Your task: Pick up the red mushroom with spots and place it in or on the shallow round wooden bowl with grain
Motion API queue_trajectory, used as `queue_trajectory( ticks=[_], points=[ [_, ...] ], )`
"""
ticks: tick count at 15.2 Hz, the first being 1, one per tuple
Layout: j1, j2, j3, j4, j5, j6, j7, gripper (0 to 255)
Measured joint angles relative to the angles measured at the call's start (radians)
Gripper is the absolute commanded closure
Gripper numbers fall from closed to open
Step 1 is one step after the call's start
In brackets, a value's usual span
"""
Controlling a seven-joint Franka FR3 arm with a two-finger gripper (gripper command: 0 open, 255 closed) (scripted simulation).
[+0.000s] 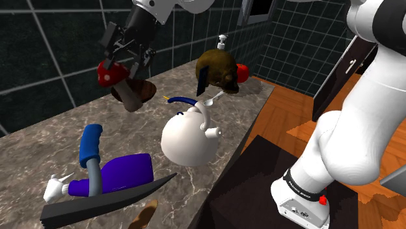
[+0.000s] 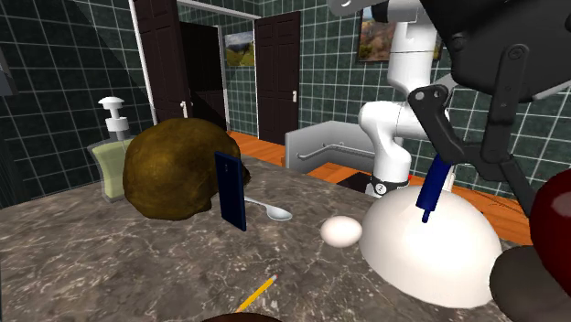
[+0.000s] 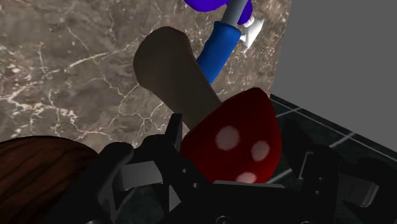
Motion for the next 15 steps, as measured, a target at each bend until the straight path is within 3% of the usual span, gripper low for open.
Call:
queue_trajectory(
  ticks=[3,10,13,15],
  points=[
    [-0.028,0.048,-0.023,0.085,-0.006,-0.06,-0.018,255],
    [-0.113,0.256,-0.073,0.414,-0.015,-0.237,-0.055,255],
    [-0.155,0.357,-0.086,0.592,-0.015,-0.331,-0.053,255],
    [-0.186,0.471,-0.089,0.776,-0.014,-0.407,-0.038,255]
  ],
)
